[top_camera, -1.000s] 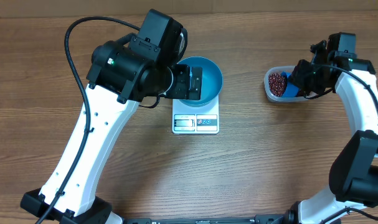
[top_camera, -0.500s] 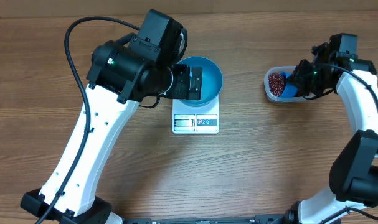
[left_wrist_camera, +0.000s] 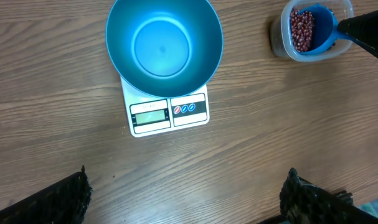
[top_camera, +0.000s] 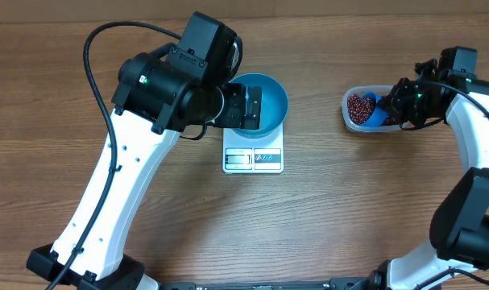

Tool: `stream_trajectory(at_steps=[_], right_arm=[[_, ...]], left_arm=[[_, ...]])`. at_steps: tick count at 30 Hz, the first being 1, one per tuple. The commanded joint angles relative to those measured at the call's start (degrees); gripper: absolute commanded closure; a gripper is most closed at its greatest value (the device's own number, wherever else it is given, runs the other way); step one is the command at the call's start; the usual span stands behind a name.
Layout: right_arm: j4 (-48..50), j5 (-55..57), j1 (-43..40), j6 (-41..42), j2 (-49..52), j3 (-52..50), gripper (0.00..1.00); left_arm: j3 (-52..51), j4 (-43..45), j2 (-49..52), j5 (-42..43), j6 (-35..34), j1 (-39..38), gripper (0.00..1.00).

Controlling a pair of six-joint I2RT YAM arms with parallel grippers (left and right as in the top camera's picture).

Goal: Scoop item into bowl and weigh 150g on scale
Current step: 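Drag the scoop through the beans to fill it, right gripper, then lift the filled blue scoop up out of the bean container, right gripper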

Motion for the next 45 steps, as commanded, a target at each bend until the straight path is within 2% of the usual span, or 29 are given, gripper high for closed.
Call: stream_trajectory(at_steps=[1, 11, 24, 36, 45], right_arm=[[-1.4, -2.0, -0.2, 1.1, 2.1, 0.0, 0.96], [-1.2, -3.5, -0.3, 1.5, 3.7, 0.0, 0.96], [-2.3, -10.8, -6.3, 1.6, 3.7, 0.0, 0.96], [-2.9, -10.9, -8.1, 1.7, 3.7, 0.0, 0.96], [-3.3, -15.2, -10.6, 0.9, 3.7, 0.0, 0.96]], left_arm=[[1.2, 0.0, -1.2, -0.8, 1.0, 0.3, 0.00], [1.2, 0.0, -1.2, -0.8, 1.0, 0.3, 0.00], [1.2, 0.0, -1.2, -0.8, 1.1, 0.3, 0.00], [1.2, 0.0, -1.2, -0.8, 1.0, 0.3, 0.00], [1.2, 0.0, -1.2, -0.8, 1.0, 0.3, 0.00]])
